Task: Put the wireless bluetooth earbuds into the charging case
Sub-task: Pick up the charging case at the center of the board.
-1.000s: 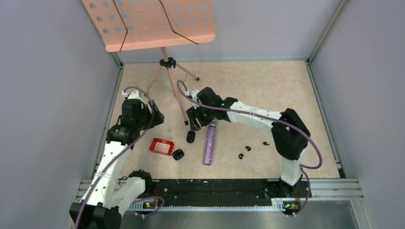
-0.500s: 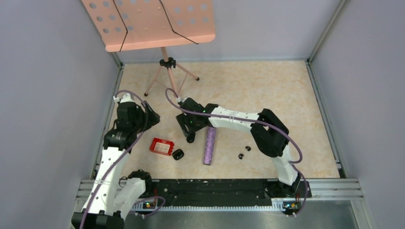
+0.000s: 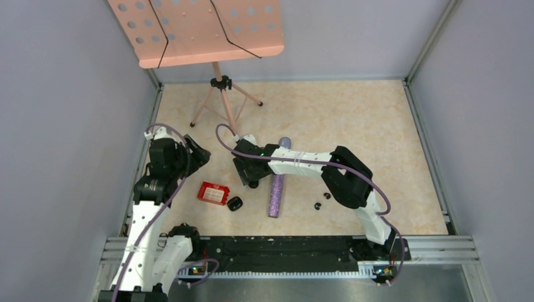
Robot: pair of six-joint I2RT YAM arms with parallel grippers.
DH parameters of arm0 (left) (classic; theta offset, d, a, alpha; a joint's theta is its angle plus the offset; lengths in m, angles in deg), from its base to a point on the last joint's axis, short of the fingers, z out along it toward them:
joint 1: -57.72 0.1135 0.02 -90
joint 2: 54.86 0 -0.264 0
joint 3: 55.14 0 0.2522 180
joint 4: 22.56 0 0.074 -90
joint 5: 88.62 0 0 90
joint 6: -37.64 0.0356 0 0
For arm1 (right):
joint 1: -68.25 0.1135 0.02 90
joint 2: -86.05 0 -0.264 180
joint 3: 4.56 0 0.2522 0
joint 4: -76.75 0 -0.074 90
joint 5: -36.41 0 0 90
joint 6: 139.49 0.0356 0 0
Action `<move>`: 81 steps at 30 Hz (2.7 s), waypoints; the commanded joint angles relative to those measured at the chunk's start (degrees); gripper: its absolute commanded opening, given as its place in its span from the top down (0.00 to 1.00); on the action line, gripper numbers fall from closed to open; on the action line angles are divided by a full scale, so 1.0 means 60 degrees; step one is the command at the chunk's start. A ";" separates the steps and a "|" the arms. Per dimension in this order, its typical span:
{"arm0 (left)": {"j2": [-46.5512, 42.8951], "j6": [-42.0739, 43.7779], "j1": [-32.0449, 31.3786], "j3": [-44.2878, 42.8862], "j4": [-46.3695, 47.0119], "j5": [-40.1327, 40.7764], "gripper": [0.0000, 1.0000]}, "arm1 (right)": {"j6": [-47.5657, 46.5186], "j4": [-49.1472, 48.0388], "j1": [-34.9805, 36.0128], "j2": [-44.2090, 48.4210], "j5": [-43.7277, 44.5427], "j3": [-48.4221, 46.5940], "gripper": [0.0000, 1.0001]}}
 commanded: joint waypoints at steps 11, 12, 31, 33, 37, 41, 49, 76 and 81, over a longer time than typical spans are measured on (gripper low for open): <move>-0.0250 -0.0493 0.0146 0.0478 0.0633 -0.0867 0.28 | -0.1545 -0.1157 0.0182 0.1411 -0.0897 0.1728 0.39; -0.0251 -0.0496 0.0146 0.0531 0.0670 -0.0905 0.28 | -0.1713 -0.1253 0.0172 0.1450 -0.1023 0.1739 0.40; -0.0301 -0.0480 0.0161 0.0964 0.1120 -0.1229 0.29 | -0.3996 -0.2310 -0.0603 0.1175 -0.2035 0.2080 0.49; -0.0284 -0.0479 0.0161 0.0971 0.1115 -0.1261 0.29 | -0.4014 -0.2272 -0.0593 0.1138 -0.2091 0.2009 0.50; -0.0243 -0.0482 0.0161 0.1043 0.1210 -0.1284 0.29 | -0.4136 -0.2125 -0.0602 0.1203 -0.2345 0.2028 0.55; -0.0160 -0.0423 0.0161 0.1315 0.1695 -0.1591 0.29 | -0.4631 -0.2243 -0.0638 0.1552 -0.2514 0.2334 0.71; 0.0763 0.0733 0.0137 0.1458 0.3423 -0.3737 0.29 | -0.7886 -0.3449 -0.0682 0.4018 -0.1986 0.3743 0.99; 0.4869 0.3781 -0.2995 -0.2864 0.9101 -0.9195 0.40 | -1.3779 -0.6820 -0.0791 0.9241 -0.0080 0.5388 1.00; 0.5179 0.3188 -0.3059 -0.2854 0.9916 -0.9255 0.42 | -1.4096 -0.6769 -0.0791 0.9071 -0.0400 0.5249 1.00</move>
